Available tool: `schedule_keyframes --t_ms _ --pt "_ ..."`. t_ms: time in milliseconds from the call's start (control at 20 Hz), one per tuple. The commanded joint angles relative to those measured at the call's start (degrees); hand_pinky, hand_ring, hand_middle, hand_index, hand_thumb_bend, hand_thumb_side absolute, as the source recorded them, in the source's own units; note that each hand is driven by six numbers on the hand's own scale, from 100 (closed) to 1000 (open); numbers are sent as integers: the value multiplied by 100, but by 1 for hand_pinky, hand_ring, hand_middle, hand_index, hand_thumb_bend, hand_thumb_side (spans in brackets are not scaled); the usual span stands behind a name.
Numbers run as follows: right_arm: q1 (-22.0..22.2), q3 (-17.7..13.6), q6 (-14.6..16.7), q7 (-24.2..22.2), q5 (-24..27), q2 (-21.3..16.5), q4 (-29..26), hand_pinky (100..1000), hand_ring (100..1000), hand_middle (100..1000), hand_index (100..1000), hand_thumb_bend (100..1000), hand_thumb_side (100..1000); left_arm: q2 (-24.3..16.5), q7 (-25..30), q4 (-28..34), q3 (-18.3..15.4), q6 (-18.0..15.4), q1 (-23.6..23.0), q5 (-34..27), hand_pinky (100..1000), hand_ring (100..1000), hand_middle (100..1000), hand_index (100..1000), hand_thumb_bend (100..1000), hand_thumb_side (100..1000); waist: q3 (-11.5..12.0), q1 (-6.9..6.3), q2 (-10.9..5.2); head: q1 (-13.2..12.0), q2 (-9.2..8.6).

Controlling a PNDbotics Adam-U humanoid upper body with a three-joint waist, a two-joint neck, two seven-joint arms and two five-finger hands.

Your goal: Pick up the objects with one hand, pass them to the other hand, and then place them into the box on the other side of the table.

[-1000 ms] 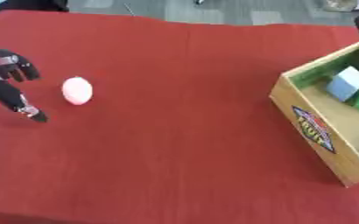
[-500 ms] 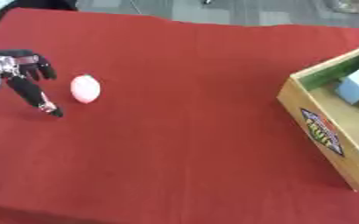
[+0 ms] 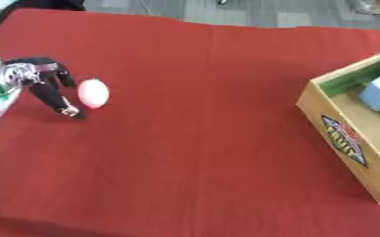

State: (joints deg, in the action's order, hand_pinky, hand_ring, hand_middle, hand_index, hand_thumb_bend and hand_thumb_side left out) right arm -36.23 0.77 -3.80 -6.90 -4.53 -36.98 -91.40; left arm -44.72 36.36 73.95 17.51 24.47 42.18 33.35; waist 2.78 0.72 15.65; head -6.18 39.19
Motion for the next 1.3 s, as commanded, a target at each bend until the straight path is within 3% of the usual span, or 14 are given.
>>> schedule_keyframes --t_ms 50,250,350,400,500,750,1300 --pt "-50 -51 13 -16 -45 -104 -33 842 882 708 840 332 218 -12 -123 -40 -39 28 177 23 869 780 732 738 656 246 -15 -91 -175 -32 -17" --pt "-44 -63 17 -12 -56 -99 -26 842 883 708 840 331 218 106 -198 -151 -29 51 256 61 864 777 721 682 534 206 -34 -87 -171 -66 -25" --pt "-31 -68 14 -8 -59 -99 -18 842 883 708 840 331 222 148 -161 -197 -18 46 283 81 865 775 707 628 352 104 -36 -91 -170 -75 -23" --pt "-26 -69 12 -9 -59 -92 -14 842 883 708 840 330 222 168 -133 -224 -17 41 292 80 864 770 698 596 314 100 -37 -90 -171 -78 -22" --pt "-18 -70 12 -11 -59 -86 -11 842 883 708 840 329 222 181 -45 -216 -22 11 289 43 857 758 679 529 314 100 -34 -86 -172 -80 -21" --pt "-14 -81 20 19 -19 -104 -23 844 881 705 838 321 218 -27 -3 432 -139 11 174 25 845 738 654 486 313 100 -5 -75 -182 -72 -1" --pt "-108 -31 21 -17 102 -58 -137 844 879 714 836 337 198 -617 -1061 2579 -638 118 -405 -485 795 672 601 464 271 100 90 -3 -272 98 -26"
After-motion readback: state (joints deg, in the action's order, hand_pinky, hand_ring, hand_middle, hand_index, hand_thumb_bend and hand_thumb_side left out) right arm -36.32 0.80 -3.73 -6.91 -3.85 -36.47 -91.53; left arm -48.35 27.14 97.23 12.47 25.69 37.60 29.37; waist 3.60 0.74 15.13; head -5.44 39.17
